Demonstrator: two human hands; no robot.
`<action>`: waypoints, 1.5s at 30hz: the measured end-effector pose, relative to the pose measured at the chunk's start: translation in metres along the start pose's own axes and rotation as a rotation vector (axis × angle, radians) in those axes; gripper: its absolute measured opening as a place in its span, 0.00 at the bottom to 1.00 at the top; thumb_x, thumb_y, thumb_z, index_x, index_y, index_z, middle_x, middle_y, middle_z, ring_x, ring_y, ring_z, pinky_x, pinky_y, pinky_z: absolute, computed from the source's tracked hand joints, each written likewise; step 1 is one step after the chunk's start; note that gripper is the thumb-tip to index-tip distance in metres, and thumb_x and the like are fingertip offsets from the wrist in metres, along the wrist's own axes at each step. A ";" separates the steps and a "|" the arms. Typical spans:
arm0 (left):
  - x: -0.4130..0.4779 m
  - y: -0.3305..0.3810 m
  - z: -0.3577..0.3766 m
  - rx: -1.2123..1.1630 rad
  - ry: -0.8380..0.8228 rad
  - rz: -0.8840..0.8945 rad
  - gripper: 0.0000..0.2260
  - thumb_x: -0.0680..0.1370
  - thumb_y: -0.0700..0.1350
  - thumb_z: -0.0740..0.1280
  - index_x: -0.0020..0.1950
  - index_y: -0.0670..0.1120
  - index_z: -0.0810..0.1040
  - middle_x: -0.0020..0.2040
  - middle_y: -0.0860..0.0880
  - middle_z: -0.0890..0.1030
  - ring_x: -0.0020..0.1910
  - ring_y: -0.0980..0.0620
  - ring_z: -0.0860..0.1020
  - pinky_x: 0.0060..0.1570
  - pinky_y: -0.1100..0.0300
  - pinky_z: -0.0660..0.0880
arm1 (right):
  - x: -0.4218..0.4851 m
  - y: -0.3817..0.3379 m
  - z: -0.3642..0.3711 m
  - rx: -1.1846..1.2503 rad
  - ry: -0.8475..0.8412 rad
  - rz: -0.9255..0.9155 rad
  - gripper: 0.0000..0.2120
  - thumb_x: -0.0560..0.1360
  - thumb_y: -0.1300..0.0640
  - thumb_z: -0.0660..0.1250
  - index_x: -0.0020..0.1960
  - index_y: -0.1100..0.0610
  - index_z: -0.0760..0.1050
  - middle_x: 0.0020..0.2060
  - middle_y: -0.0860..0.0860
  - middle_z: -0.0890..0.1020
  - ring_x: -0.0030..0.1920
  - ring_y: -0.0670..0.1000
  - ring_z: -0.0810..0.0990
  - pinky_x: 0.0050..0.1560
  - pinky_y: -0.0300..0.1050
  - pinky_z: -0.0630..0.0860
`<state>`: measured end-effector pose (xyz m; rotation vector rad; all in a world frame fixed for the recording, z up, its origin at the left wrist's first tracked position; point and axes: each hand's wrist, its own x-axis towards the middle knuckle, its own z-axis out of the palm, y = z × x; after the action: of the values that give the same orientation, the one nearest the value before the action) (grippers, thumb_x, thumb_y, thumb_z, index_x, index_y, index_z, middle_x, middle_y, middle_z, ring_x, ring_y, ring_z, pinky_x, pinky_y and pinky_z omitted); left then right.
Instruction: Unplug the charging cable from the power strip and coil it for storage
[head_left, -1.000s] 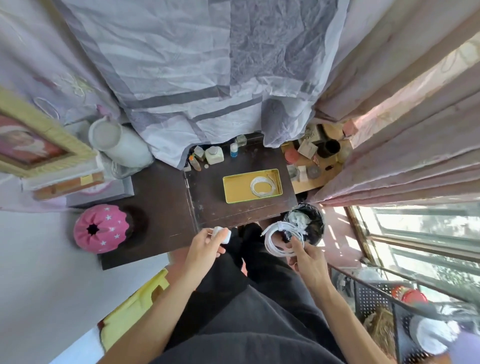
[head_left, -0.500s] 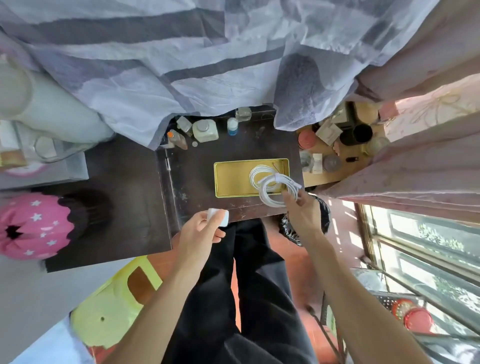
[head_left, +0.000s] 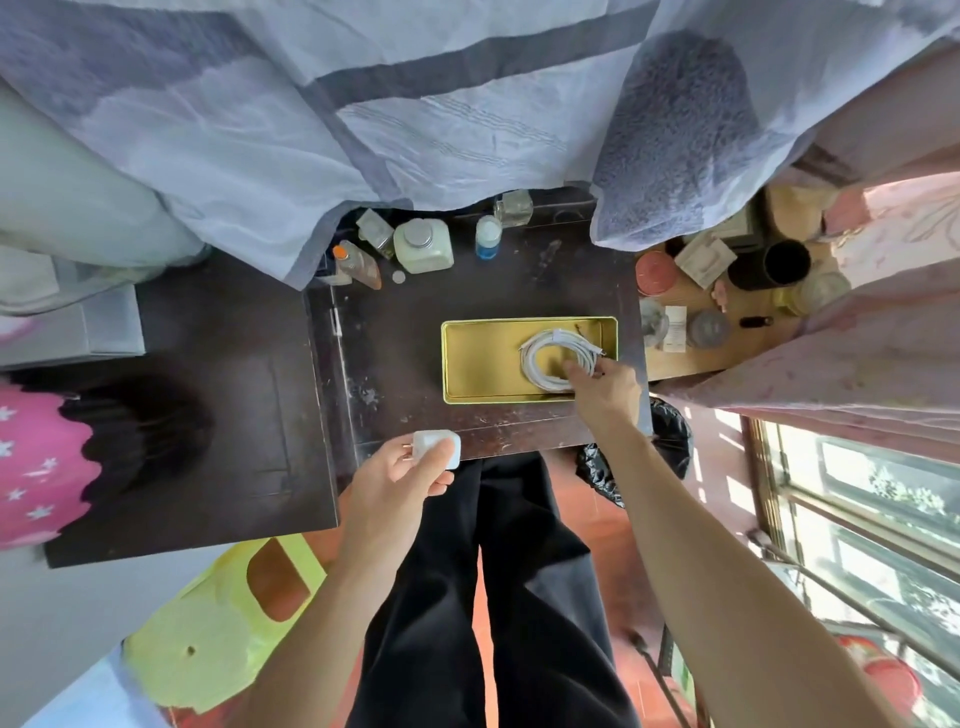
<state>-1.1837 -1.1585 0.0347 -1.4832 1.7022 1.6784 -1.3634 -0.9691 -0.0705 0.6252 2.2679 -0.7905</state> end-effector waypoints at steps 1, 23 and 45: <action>0.001 0.000 0.000 -0.002 -0.009 0.006 0.15 0.67 0.68 0.72 0.47 0.63 0.83 0.43 0.59 0.88 0.45 0.57 0.87 0.60 0.48 0.81 | 0.002 -0.001 0.001 -0.010 0.004 0.011 0.18 0.78 0.45 0.73 0.35 0.52 0.72 0.32 0.52 0.78 0.36 0.56 0.77 0.40 0.46 0.75; 0.028 0.049 0.061 0.144 0.115 0.136 0.05 0.74 0.55 0.75 0.42 0.57 0.81 0.37 0.55 0.87 0.37 0.59 0.86 0.46 0.58 0.84 | -0.032 0.003 -0.028 -0.058 0.136 -0.159 0.10 0.79 0.52 0.69 0.55 0.54 0.85 0.43 0.52 0.88 0.45 0.55 0.85 0.45 0.49 0.81; 0.126 0.045 0.137 0.540 0.350 0.071 0.20 0.78 0.56 0.72 0.61 0.43 0.77 0.57 0.45 0.82 0.57 0.42 0.81 0.52 0.48 0.78 | -0.065 0.062 -0.034 0.413 -0.100 0.003 0.06 0.82 0.57 0.70 0.51 0.58 0.85 0.35 0.51 0.83 0.33 0.48 0.76 0.41 0.44 0.73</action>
<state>-1.3289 -1.1036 -0.0781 -1.5065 2.1838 0.8974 -1.2957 -0.9164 -0.0267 0.7538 2.0250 -1.2754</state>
